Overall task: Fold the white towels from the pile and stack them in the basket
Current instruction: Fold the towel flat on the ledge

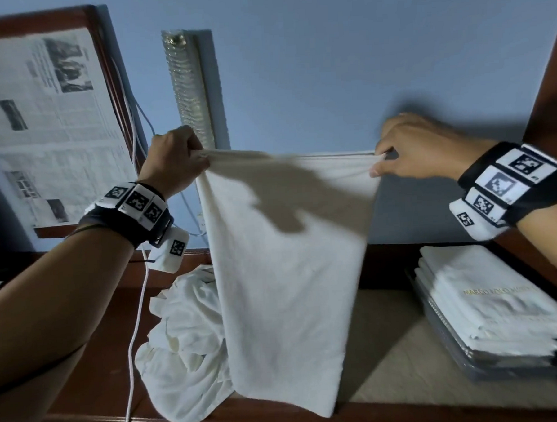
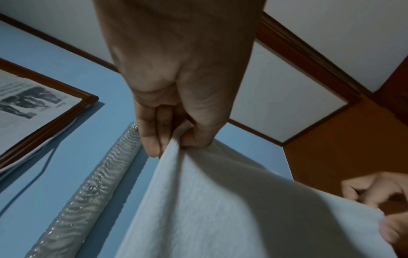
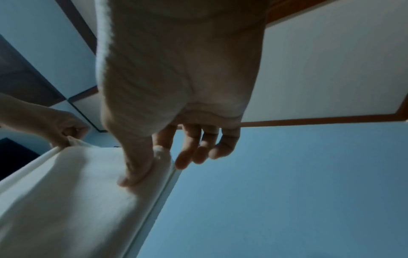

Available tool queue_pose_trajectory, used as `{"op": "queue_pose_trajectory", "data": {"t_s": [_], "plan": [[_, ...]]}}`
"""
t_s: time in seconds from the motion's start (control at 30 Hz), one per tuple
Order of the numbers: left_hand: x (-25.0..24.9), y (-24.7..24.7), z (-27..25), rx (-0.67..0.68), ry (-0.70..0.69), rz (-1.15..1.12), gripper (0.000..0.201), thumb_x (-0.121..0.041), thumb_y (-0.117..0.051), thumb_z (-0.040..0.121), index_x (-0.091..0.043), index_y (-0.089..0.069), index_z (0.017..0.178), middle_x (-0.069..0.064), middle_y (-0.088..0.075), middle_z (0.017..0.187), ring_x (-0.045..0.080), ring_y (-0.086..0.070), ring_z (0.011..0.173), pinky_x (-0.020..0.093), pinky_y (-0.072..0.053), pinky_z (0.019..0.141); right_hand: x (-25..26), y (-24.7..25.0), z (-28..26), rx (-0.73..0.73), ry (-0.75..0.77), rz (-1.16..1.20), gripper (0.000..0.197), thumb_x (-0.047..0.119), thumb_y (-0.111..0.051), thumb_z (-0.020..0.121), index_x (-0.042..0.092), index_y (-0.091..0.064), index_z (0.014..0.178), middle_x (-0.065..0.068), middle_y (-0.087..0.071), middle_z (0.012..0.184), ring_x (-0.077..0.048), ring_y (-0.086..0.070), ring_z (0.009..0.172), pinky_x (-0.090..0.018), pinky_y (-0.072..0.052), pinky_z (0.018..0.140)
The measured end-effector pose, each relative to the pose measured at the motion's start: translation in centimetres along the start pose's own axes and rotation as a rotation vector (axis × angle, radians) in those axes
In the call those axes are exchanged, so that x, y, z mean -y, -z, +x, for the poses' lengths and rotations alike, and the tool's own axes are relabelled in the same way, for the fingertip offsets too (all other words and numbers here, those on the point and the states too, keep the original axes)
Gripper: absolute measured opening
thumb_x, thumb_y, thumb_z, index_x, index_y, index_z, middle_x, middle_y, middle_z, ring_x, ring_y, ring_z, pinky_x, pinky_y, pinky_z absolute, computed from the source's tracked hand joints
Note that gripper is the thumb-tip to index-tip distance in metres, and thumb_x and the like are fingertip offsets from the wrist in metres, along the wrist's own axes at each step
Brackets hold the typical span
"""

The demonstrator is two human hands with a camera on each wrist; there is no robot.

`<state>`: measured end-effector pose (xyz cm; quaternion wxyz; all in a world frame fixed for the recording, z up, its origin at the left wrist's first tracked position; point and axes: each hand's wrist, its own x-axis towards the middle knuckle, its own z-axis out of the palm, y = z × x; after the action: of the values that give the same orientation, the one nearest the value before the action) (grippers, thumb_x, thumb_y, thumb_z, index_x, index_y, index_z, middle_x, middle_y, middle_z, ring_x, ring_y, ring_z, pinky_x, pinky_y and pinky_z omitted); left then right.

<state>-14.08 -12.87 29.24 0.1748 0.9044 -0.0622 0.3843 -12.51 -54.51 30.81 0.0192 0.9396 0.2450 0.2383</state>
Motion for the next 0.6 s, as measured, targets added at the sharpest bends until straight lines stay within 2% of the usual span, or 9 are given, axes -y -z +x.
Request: {"op": "queue_pose_trajectory", "data": {"t_s": [0.07,0.13,0.23,0.3,0.37,0.43,0.5,0.53,0.6], "plan": [[0.2,1.9,-0.3,-0.018,0.06,-0.057,0.011,-0.017,-0.073,0.083,-0.011,-0.069,0.091,0.006,-0.068,0.085,0.023,-0.06,0.082,0.031,-0.046,0.071,0.8,1.4,-1.1,-0.109,-0.049,0.055,0.044,0.055,-0.08,0.08,0.017,-0.063,0.065,0.0,-0.059,0.073,-0.027,-0.059,0.077,-0.041,-0.051,0.075],[0.2,3.7,-0.6,0.0,0.177,-0.203,0.012,-0.017,-0.077,0.081,-0.013,-0.071,0.09,0.007,-0.072,0.087,0.024,-0.067,0.081,0.033,-0.055,0.074,1.5,2.4,-2.4,-0.205,-0.111,0.264,0.039,0.052,-0.087,0.075,0.016,-0.073,0.073,-0.003,-0.067,0.071,-0.02,-0.062,0.071,-0.032,-0.048,0.068],[-0.3,6.3,-1.5,0.116,0.334,-0.552,0.019,0.002,-0.081,0.078,-0.008,-0.067,0.086,0.02,-0.075,0.092,0.031,-0.077,0.08,0.04,-0.065,0.079,2.3,3.4,-4.8,-0.198,-0.151,0.551,0.041,0.052,-0.089,0.07,0.015,-0.077,0.078,-0.003,-0.059,0.063,-0.01,-0.042,0.059,-0.031,-0.031,0.055],[-0.8,7.3,-2.7,0.161,0.324,-0.589,0.02,0.006,-0.08,0.08,-0.005,-0.066,0.089,0.021,-0.075,0.095,0.031,-0.078,0.082,0.038,-0.065,0.079,2.7,3.9,-6.1,-0.176,-0.193,0.548,0.045,0.054,-0.087,0.072,0.012,-0.073,0.073,0.004,-0.05,0.057,-0.006,-0.036,0.054,-0.032,-0.028,0.055],[-1.4,7.9,-4.1,0.175,0.276,-0.522,0.018,0.004,-0.08,0.081,-0.005,-0.068,0.092,0.016,-0.076,0.093,0.028,-0.078,0.083,0.036,-0.065,0.079,3.3,4.3,-7.4,-0.142,-0.235,0.469,0.046,0.053,-0.086,0.075,0.012,-0.067,0.066,0.01,-0.045,0.048,-0.008,-0.038,0.048,-0.031,-0.03,0.056],[-1.9,8.1,-5.7,0.172,0.229,-0.435,0.015,0.0,-0.079,0.083,-0.008,-0.069,0.091,0.011,-0.077,0.09,0.023,-0.078,0.078,0.028,-0.064,0.071,3.6,4.2,-8.9,-0.112,-0.247,0.466,0.047,0.05,-0.085,0.079,0.01,-0.065,0.065,0.009,-0.046,0.049,-0.007,-0.04,0.049,-0.031,-0.033,0.058],[-2.5,8.5,-7.4,0.174,0.16,-0.347,0.013,-0.003,-0.077,0.084,-0.012,-0.069,0.089,0.006,-0.077,0.086,0.015,-0.077,0.073,0.017,-0.059,0.062,3.5,3.3,-10.2,-0.093,-0.255,0.593,0.045,0.045,-0.086,0.079,0.008,-0.064,0.068,0.001,-0.054,0.057,-0.004,-0.05,0.054,-0.033,-0.046,0.065],[-2.9,8.8,-8.3,0.175,0.112,-0.299,0.013,-0.005,-0.077,0.084,-0.015,-0.069,0.088,0.002,-0.077,0.082,0.01,-0.075,0.069,0.012,-0.055,0.059,3.4,2.6,-11.0,-0.089,-0.261,0.697,0.053,0.048,-0.088,0.074,0.003,-0.062,0.071,-0.006,-0.057,0.062,-0.007,-0.056,0.061,-0.038,-0.054,0.071],[-3.4,9.4,-10.3,0.196,0.038,-0.258,0.013,-0.008,-0.078,0.083,-0.017,-0.068,0.085,-0.002,-0.076,0.074,0.004,-0.072,0.063,0.007,-0.047,0.053,3.3,1.2,-12.6,-0.087,-0.276,0.849,0.077,0.067,-0.087,0.061,-0.002,-0.054,0.073,-0.011,-0.052,0.067,-0.017,-0.056,0.068,-0.041,-0.057,0.073]]}}
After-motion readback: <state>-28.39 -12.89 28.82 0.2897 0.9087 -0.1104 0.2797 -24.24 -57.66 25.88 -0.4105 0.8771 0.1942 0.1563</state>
